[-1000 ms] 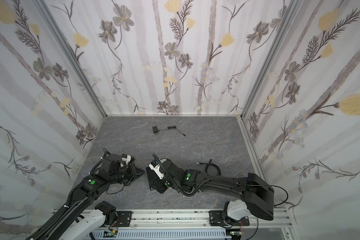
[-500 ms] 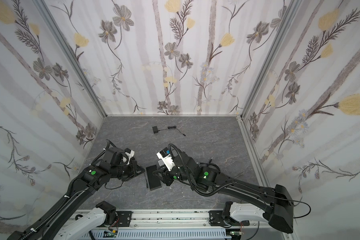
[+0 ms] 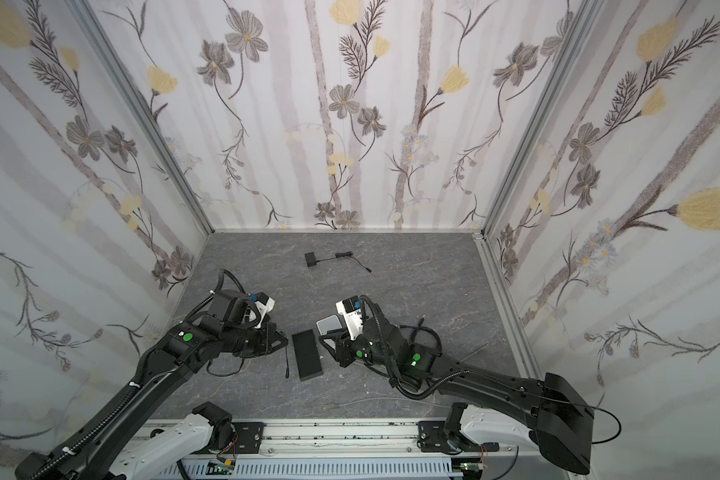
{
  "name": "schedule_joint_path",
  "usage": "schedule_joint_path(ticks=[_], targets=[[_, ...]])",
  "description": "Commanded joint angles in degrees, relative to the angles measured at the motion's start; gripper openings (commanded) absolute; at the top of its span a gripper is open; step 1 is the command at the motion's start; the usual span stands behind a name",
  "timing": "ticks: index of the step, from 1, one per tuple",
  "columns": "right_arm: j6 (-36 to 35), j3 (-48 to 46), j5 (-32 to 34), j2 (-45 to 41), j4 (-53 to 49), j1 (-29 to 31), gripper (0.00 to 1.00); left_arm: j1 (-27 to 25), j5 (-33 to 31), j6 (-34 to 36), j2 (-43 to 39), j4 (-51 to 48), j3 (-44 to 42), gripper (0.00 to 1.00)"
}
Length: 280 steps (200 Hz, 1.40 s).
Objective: Insert the plug into the switch port
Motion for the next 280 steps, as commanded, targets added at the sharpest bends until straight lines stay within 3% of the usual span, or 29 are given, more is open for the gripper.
schedule_joint_path(ticks=[1,17,51,85,166,241,280], targets=[[-0.58,3.54,-9.47,5.48,0.44,-0.12,0.38,0.0,0.38,1.54,-0.94,-0.43,0.0,0.0],[-1.01,8.4,-13.73,11.14,-2.69,-0.13,0.38,-0.08,0.33,1.2,-1.73,0.02,-0.54,0.0],[2.44,7.48,-18.0,14.74,4.88,-0.01,0.37,-0.09,0.76,1.09,-2.13,0.4,-0.7,0.0],[2.05,10.57,-22.51,20.43,4.09,0.54,0.36,-0.06,0.77,0.89,-1.83,0.76,-0.89,0.0],[3.95,10.13,-21.89,24.23,8.06,3.37,0.33,-0.07,0.85,0.3,-1.5,1.49,-1.31,0.0],[5.15,11.16,-21.45,25.78,9.47,3.59,0.24,-0.06,1.03,0.12,-1.73,1.73,-1.43,0.0],[5.57,10.93,-21.27,25.82,9.92,3.56,0.11,-0.08,0.88,0.1,-1.93,1.71,-1.5,0.0]])
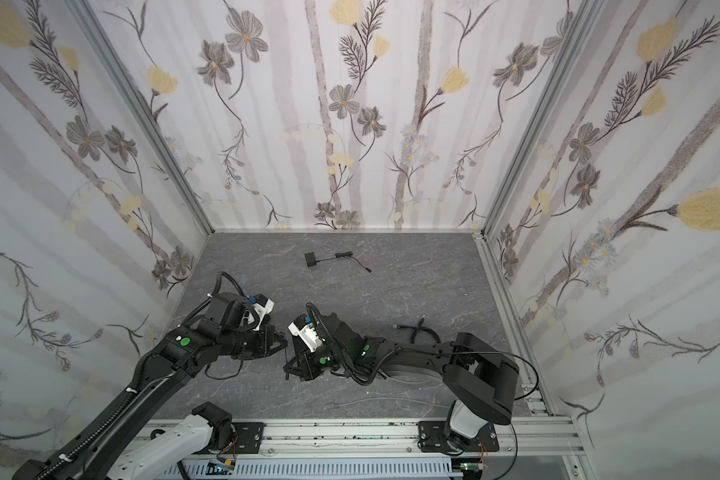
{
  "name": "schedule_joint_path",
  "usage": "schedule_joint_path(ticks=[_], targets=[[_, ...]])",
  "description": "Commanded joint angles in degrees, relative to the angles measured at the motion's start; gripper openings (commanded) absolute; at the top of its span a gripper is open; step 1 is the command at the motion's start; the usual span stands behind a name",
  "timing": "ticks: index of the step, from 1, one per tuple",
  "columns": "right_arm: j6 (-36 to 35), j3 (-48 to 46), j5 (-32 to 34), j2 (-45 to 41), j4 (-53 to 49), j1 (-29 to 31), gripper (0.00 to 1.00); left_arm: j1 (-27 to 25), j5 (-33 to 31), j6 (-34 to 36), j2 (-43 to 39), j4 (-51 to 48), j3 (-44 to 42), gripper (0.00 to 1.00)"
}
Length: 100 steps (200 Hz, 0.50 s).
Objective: Insert the plug into the switch port
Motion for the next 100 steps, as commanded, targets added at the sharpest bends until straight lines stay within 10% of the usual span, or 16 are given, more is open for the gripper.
schedule_joint_path(ticks=[1,25,52,100], targets=[[0.79,0.15,0.17,0.0,3.76,0.05,0.11,-0.02,0.5,0.09,-0.18,1.17,-0.19,0.0],[1.2,-0.5,0.48,-0.63,4.44,-0.14,0.05,-0.02,-0.02,-0.01,-0.41,1.04,-0.08,0.04],[1.88,-1.5,0.73,-1.75,5.63,-1.02,0.0,-0.02,-1.75,-0.54,-1.83,-0.06,0.7,0.72],[6.86,-3.81,-1.0,-4.35,11.43,-5.98,0.0,-0.23,-3.13,-7.24,-10.35,-1.29,-2.48,0.74]])
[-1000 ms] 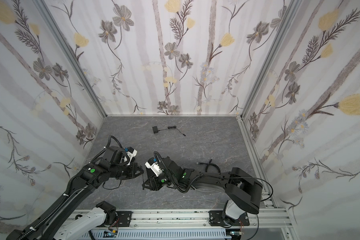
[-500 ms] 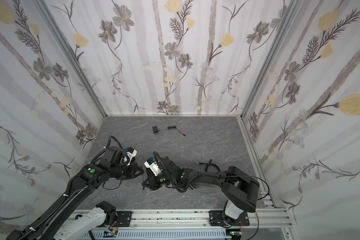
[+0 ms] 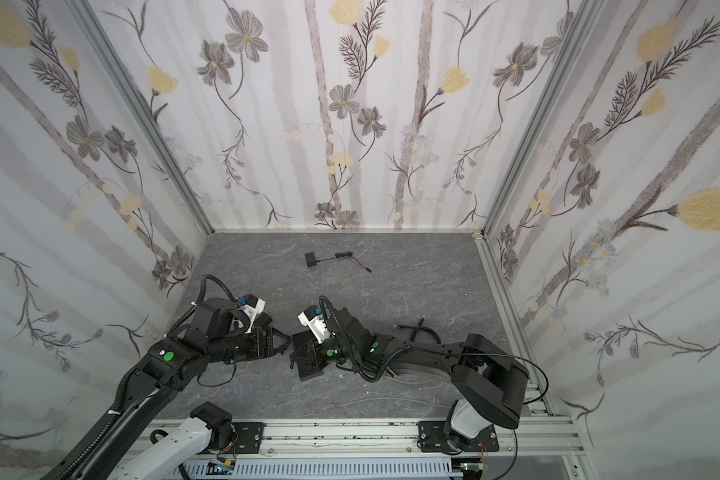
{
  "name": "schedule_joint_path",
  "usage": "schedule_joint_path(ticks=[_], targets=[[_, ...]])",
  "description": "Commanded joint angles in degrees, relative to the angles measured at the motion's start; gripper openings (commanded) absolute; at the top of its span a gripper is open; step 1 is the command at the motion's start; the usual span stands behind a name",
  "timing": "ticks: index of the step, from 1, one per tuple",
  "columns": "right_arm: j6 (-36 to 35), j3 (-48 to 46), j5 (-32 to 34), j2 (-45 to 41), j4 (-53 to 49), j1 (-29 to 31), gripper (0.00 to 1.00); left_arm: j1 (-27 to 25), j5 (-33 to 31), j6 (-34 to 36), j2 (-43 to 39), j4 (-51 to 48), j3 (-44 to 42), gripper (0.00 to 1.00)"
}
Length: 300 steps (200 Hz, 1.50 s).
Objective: Insert the plug into the switch port
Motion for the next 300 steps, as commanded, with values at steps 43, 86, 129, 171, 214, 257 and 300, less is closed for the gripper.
schedule_joint_path(ticks=[43,86,129,171,214,257,300], targets=[[10.9,-1.52,-5.52,-0.93,15.35,-5.22,0.0,-2.25,2.21,-3.09,-2.78,2.07,-2.6,0.48],[21.65,-3.12,-9.76,1.89,29.51,-5.54,0.0,-3.63,1.4,1.74,0.61,3.32,-0.21,0.41],[25.61,-6.65,-10.75,2.39,35.97,-5.95,0.0,-4.23,3.76,13.67,-1.28,8.09,0.62,0.42],[23.89,-6.84,-10.97,0.38,32.7,-6.7,0.0,-5.06,5.18,21.86,-11.42,16.1,-6.29,0.46],[22.81,-6.01,-11.01,-0.35,31.21,-6.69,0.0,-5.93,4.83,23.4,-13.9,16.65,-7.69,0.36],[21.79,-5.36,-10.29,-1.21,29.65,-6.74,0.0,-6.2,8.74,23.9,-10.4,16.52,-6.86,0.26],[21.16,-4.54,-10.2,-1.32,28.59,-6.74,0.0,-6.24,8.25,23.65,-10.12,16.57,-6.97,0.21]])
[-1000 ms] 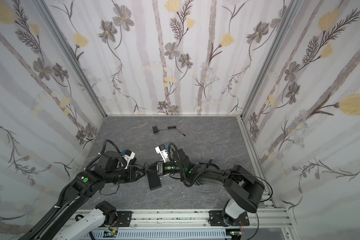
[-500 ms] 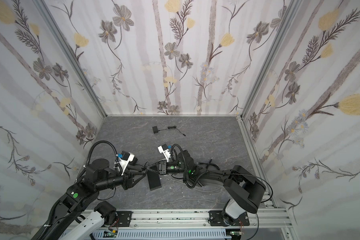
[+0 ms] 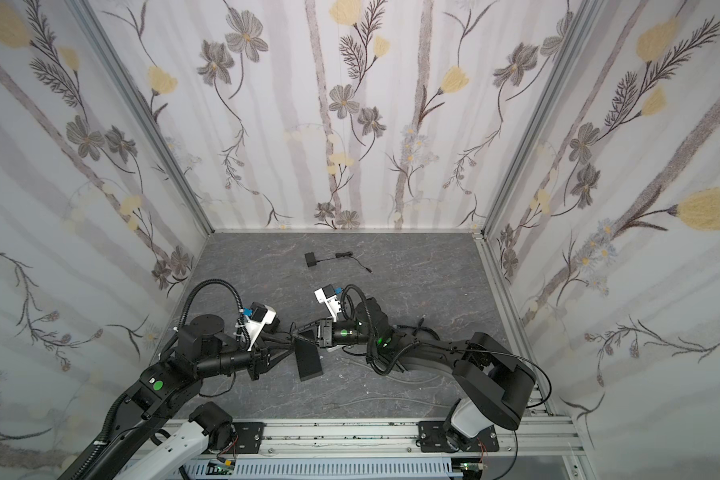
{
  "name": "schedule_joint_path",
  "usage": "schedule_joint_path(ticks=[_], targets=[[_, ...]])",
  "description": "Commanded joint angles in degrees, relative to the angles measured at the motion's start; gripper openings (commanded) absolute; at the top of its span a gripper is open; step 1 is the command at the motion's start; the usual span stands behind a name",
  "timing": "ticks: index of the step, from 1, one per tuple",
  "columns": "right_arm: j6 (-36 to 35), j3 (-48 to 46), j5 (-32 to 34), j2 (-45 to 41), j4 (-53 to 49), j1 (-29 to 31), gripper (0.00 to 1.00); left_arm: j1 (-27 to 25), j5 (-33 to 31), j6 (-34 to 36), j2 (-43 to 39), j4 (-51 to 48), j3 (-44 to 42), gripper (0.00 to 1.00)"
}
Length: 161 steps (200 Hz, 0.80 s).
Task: Insert the plug into the switch port
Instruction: 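Close the left gripper on the plug cable while the right gripper releases and withdraws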
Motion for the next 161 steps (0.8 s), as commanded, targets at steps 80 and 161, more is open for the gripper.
schedule_joint_path(ticks=[80,161], targets=[[-1.24,1.09,0.62,-1.45,-0.35,-0.03,0.0,0.03,-6.43,0.84,3.21,-1.91,1.95,0.04],[-1.25,1.35,0.66,-0.73,-0.23,-0.03,0.0,-0.05,-4.9,0.4,3.47,-1.14,1.45,0.23]])
